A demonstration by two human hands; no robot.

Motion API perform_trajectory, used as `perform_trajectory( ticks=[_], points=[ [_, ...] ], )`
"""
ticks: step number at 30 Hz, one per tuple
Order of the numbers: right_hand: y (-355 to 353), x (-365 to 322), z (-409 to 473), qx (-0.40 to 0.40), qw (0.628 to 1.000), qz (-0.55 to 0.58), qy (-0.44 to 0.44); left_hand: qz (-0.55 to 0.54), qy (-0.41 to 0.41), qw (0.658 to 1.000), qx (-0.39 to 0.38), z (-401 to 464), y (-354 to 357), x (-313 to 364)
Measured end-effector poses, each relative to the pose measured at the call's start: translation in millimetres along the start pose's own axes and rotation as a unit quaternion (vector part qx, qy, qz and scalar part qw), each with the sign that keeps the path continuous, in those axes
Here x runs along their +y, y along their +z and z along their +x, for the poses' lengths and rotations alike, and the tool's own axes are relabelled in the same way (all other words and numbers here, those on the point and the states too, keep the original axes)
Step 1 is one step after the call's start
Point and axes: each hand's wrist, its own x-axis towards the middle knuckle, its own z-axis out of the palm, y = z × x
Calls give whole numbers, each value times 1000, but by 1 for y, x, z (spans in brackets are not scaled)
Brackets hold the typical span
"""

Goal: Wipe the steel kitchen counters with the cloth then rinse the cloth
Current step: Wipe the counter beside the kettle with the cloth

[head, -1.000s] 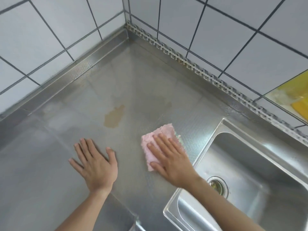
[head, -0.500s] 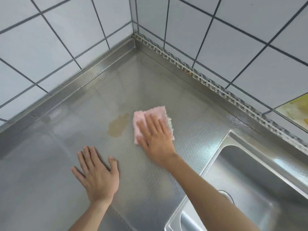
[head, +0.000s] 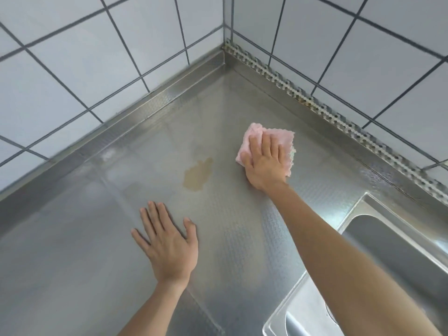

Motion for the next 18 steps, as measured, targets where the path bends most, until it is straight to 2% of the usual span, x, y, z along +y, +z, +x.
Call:
perform_trajectory(
  ticks=[5,8,11,13,16,18],
  points=[
    [47,-79,-66,3,985,3,-173,-43,-12,999,-16,3,-8,0],
    [61,-63,-119,5,967,-3,-254,-114,-17,993,-10,10,-19,-11],
    [54,-17,-139,7,954,-42,-298,-137,38,990,-24,28,-28,-44],
    [40,6,-129,3,959,-61,-276,-103,36,994,-32,49,-36,-78],
    [22,21,-96,0,982,-58,-178,-48,13,998,-27,72,-44,-112],
    [32,-13,-59,-6,993,-35,-114,-20,6,999,-40,84,-35,-139]
  ],
)
